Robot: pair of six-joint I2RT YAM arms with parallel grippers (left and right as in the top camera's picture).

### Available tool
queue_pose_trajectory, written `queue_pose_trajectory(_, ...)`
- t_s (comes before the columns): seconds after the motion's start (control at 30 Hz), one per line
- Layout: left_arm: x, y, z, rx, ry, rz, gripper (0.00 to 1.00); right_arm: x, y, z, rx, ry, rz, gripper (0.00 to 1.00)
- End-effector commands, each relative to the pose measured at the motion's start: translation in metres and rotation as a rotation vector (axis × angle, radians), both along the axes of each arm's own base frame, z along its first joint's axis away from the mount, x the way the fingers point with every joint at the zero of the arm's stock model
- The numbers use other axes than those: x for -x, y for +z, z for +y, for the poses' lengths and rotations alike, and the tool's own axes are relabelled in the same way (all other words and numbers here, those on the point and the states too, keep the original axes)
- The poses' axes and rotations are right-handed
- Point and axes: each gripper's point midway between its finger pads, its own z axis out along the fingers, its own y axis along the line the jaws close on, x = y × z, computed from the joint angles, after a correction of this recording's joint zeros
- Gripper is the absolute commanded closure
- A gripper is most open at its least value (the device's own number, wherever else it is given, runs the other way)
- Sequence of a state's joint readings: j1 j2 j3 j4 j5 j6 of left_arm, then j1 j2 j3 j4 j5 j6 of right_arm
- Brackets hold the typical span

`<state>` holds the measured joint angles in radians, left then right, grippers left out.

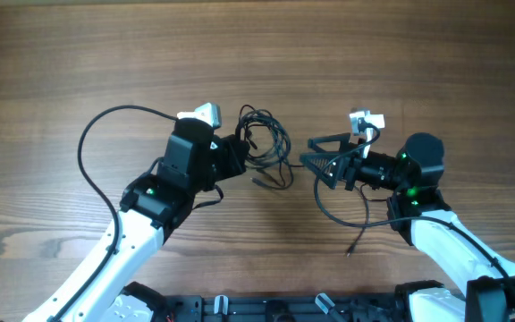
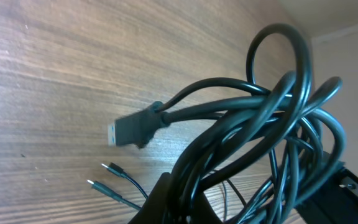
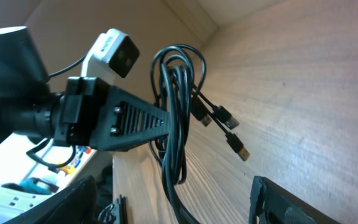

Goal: Untangle cables

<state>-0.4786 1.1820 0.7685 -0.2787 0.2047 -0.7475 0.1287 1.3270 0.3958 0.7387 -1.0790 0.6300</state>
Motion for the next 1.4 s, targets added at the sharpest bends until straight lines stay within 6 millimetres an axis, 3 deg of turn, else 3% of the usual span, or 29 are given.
queue_pose_trajectory(0.0,0.009,0.0,-0.017,0.032,-0.018,0.019,0.96,-0.011,-0.002,-0.005,0.016,-0.063,0.02,0.19)
queue_pose_trajectory(0.23,0.019,0.003,-0.035,0.031,-0.07,0.0,0.96,-0.015,-0.009,-0.008,0.039,-0.095,0.029,0.19)
queue_pose_trajectory(0.4,0.026,0.003,-0.043,0.03,-0.101,0.0,0.96,-0.028,-0.03,-0.02,0.092,-0.218,0.12,0.2)
queue_pose_trajectory(0.63,0.043,0.004,-0.062,0.033,-0.172,-0.004,0.96,-0.037,-0.043,-0.03,0.131,-0.306,0.162,0.2)
queue_pose_trajectory(0.8,0.042,0.021,-0.079,0.085,-0.207,-0.076,0.96,-0.035,-0.055,-0.033,0.158,-0.326,0.214,0.21)
queue_pose_trajectory(1.0,0.036,0.036,-0.085,0.122,-0.213,-0.139,0.96,-0.028,-0.056,-0.019,0.176,-0.282,0.191,0.21)
queue_pose_trajectory(1.37,0.036,0.036,-0.085,0.078,-0.256,-0.188,0.96,-0.011,-0.039,0.009,0.131,-0.143,0.128,0.2)
